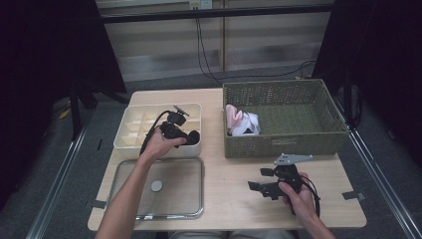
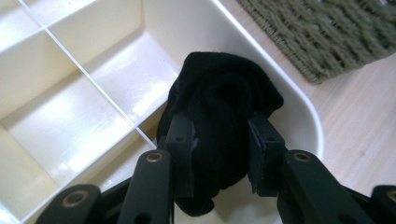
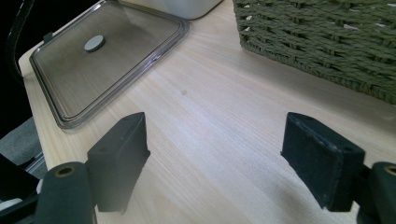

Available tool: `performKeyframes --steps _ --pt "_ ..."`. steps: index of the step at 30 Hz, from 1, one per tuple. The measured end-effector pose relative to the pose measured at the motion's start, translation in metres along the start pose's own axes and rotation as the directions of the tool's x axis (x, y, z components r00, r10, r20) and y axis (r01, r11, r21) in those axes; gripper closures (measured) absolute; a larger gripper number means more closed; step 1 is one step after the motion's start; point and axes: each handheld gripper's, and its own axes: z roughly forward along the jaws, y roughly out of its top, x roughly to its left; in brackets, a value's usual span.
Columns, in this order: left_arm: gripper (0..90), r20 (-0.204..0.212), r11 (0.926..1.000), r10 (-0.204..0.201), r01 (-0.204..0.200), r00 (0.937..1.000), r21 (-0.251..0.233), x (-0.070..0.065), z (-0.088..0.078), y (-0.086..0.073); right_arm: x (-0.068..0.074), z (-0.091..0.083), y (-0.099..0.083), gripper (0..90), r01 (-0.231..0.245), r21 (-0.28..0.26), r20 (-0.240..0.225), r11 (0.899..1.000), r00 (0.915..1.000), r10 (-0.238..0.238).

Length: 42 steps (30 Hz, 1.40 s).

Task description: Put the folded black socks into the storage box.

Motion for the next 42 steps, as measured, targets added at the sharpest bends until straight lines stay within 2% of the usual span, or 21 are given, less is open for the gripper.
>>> performKeyframes --steps 5,9,13,14,15,16,17,19,20,22,24,27,28,31,35,37,38,41,42 --pt "67.1 0.016 0.9997 -0.001 0.001 0.9999 0.024 0.002 0.006 0.001 0.000 0.001 0.000 21.8 0.000 0.005 -0.005 1.000 1.0000 0.000" --pt "67.5 -0.010 0.9995 0.007 -0.006 0.9999 0.030 -0.001 0.010 0.001 0.000 0.001 0.000 21.8 0.002 0.015 -0.007 1.000 1.0000 -0.002" --pt "67.4 -0.007 0.9995 0.004 -0.004 1.0000 0.032 -0.002 0.010 0.000 0.000 0.002 0.001 21.8 0.006 0.017 -0.006 1.000 1.0000 -0.006" --pt "67.3 -0.010 0.9998 -0.018 0.018 0.9998 0.004 -0.003 0.011 -0.001 0.000 0.002 0.000 21.8 0.007 0.019 -0.008 1.000 0.9999 -0.007" --pt "67.0 -0.009 0.9999 -0.003 0.003 1.0000 0.016 -0.002 0.009 -0.001 -0.001 0.002 0.001 21.7 0.007 0.020 -0.011 1.000 0.9999 -0.007" --pt "66.7 -0.007 0.9997 -0.022 0.022 0.9997 -0.006 -0.003 0.008 -0.003 -0.001 0.002 0.001 21.4 0.006 0.018 -0.014 1.000 0.9999 -0.006" --pt "66.4 0.006 0.9999 -0.007 0.007 1.0000 -0.009 0.000 0.007 -0.005 -0.001 0.001 0.001 21.1 0.002 0.017 -0.014 1.000 0.9999 -0.002" --pt "64.5 0.034 0.9988 -0.022 0.023 0.9992 -0.044 0.002 0.004 -0.008 -0.002 0.000 0.001 21.2 0.002 0.011 -0.016 1.000 0.9999 -0.002" --pt "63.5 0.038 0.9992 0.001 0.000 0.9993 -0.039 0.003 0.002 -0.008 -0.003 -0.001 0.001 21.4 -0.001 0.013 -0.018 1.000 0.9998 0.002" --pt "61.1 0.032 0.9982 0.017 -0.015 0.9993 -0.058 0.002 0.000 -0.011 -0.004 -0.001 0.001 22.1 0.000 0.012 -0.011 1.000 0.9999 0.000" --pt "59.9 0.033 0.9956 -0.003 0.006 0.9994 -0.094 0.001 -0.002 -0.013 -0.004 -0.001 0.001 22.3 -0.001 0.018 -0.016 1.000 0.9999 0.001" --pt "56.2 0.028 0.9943 0.011 -0.008 0.9996 -0.106 0.001 -0.007 -0.014 -0.003 -0.002 0.001 22.2 0.002 0.019 -0.021 1.000 0.9998 -0.001" --pt "54.9 0.024 0.9929 0.004 -0.002 0.9997 -0.119 0.000 -0.008 -0.014 -0.003 -0.002 0.001 22.2 0.001 0.020 -0.023 1.000 0.9997 0.000" --pt "50.0 0.001 0.9931 0.028 -0.028 0.9996 -0.114 0.000 -0.015 -0.015 -0.004 -0.001 0.002 22.3 0.003 0.019 -0.023 1.000 0.9997 -0.003" --pt "44.2 -0.025 0.9877 0.004 -0.008 0.9997 -0.156 -0.003 -0.018 -0.017 -0.005 -0.001 0.002 22.4 -0.002 0.019 -0.022 1.000 0.9997 0.002" --pt "41.2 -0.023 0.9814 -0.022 0.017 0.9995 -0.191 -0.005 -0.019 -0.019 -0.005 -0.001 0.002 22.9 -0.002 0.019 -0.019 1.000 0.9998 0.002" --pt "39.9 -0.016 0.9784 -0.021 0.017 0.9997 -0.206 -0.006 -0.020 -0.020 -0.005 -0.001 0.002 23.0 -0.003 0.020 -0.017 1.000 0.9998 0.004" --pt "34.9 -0.036 0.9751 -0.007 -0.001 0.9993 -0.222 -0.005 -0.025 -0.023 -0.005 -0.001 0.002 26.3 -0.015 0.021 0.006 1.000 0.9999 0.015" --pt "32.9 -0.020 0.9676 -0.022 0.016 0.9996 -0.252 -0.004 -0.029 -0.026 -0.005 -0.001 0.002 26.5 -0.014 0.023 0.010 1.000 0.9999 0.014"
